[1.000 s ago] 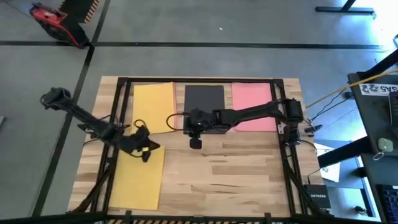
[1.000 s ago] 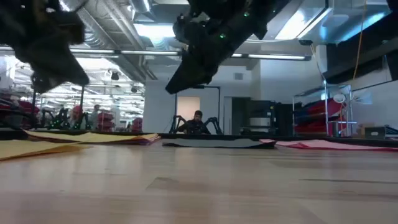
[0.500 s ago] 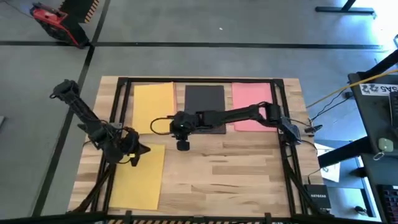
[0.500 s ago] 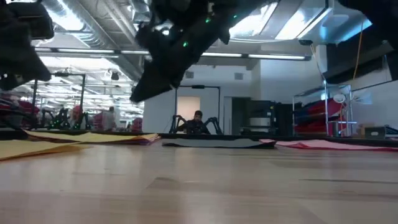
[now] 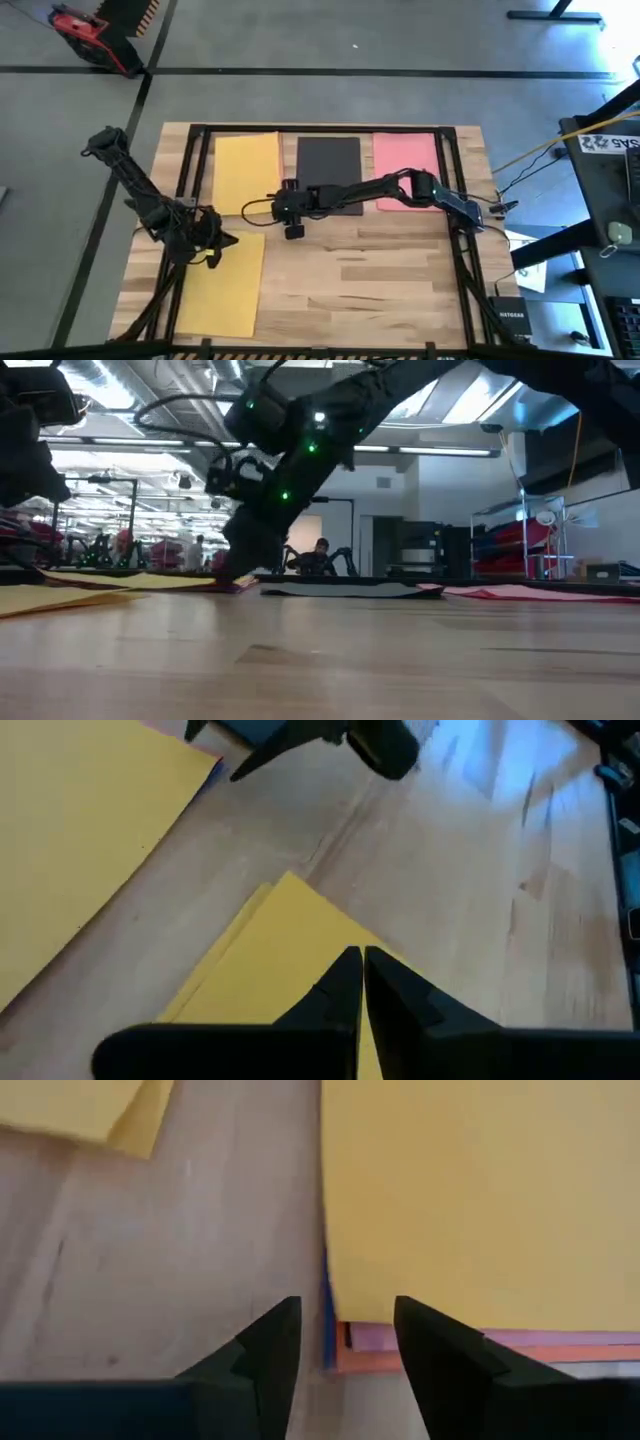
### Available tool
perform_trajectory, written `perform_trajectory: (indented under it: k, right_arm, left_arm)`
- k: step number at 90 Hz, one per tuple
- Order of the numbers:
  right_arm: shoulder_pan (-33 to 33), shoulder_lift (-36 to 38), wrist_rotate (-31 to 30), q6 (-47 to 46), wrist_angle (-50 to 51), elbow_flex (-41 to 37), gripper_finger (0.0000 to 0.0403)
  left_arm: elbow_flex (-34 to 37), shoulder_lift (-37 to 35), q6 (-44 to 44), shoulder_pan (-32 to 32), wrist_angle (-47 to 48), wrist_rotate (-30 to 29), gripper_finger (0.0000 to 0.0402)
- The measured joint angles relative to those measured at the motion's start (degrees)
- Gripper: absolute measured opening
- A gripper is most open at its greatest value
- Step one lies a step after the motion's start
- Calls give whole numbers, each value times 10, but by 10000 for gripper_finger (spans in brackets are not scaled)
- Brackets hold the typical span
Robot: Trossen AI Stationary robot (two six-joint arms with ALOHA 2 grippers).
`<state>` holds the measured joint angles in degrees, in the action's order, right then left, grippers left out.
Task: Organize paper
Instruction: Stack the yellow paper on top of the stacked yellow papers
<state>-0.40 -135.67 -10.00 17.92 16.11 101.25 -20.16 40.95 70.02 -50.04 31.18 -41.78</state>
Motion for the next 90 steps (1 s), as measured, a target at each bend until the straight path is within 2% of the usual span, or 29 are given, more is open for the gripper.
perform_trajectory:
  k: [17, 39, 51, 90]
  right_arm:
    - [-5, -1, 5, -1, -26, 0, 150]
    - [-28, -6, 39, -10, -40, 0, 101]
    - [-31, -7, 57, -8, -37, 0, 94]
    - [-23, -5, 72, 5, 16, 30, 165]
  left_arm:
    - [0, 0, -10, 0, 5, 1, 0]
    - [0, 0, 3, 0, 25, 19, 0]
    - [0, 0, 5, 0, 24, 22, 0]
    - [0, 0, 1, 0, 26, 22, 0]
